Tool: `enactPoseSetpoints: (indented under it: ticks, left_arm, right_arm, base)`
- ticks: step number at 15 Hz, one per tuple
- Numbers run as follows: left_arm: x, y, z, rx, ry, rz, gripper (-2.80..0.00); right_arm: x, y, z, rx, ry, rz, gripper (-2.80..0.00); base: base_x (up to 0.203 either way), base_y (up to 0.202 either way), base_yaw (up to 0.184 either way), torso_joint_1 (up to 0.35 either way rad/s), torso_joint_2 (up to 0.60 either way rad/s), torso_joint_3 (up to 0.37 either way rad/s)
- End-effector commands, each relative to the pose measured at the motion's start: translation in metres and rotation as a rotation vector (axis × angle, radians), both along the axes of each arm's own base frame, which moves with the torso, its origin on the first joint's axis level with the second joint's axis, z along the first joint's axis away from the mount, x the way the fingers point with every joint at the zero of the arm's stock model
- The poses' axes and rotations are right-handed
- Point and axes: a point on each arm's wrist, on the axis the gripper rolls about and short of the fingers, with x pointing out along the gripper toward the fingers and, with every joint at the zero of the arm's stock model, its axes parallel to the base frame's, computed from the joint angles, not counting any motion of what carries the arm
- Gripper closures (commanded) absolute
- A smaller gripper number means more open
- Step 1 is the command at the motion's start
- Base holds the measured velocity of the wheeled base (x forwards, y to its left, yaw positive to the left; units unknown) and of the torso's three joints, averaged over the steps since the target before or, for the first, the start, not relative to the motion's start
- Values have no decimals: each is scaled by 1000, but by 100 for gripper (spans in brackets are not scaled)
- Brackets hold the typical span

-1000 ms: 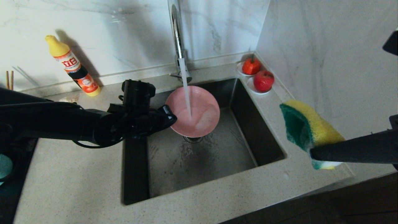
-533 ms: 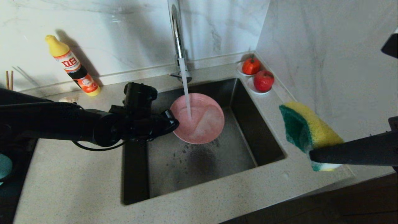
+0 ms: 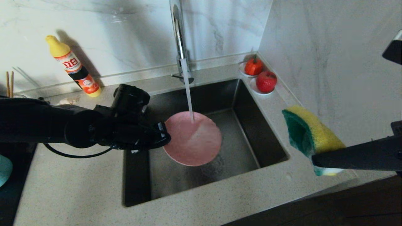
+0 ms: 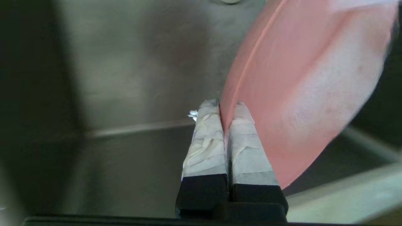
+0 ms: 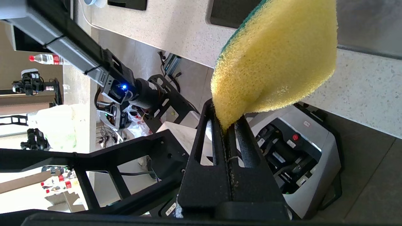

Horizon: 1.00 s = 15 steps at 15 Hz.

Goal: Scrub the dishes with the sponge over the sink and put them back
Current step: Rinse the plate

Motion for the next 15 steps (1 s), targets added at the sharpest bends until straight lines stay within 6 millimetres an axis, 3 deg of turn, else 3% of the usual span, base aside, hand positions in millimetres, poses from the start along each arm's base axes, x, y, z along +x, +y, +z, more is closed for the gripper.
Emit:
enactPoseSetpoints:
  ticks: [1,4,8,10,15]
  left_arm:
    - [-11,9,12,88,-57,62,0]
    - [-25,18,18,247,-116,122,0]
    - [-61,33,58,293,-259,113,0]
    - [-76,41,76,399,-369,110,0]
    - [-83,48,87,716,-741,228,0]
  right_arm:
    - [-1,-1,-2,-5,11,-1,0]
    - [-2,-2,-1,0,8,1,0]
    - [-2,-5,-6,-11,16,-17,0]
    - [0,-6,-12,-28,33,-31,0]
    - [4,-6,-16,-43,47,-47,0]
  base:
    - [0,0,0,0,0,0]
    - [0,0,0,0,0,0]
    - [0,0,0,0,0,0]
    - [0,0,0,0,0,0]
    - [0,0,0,0,0,0]
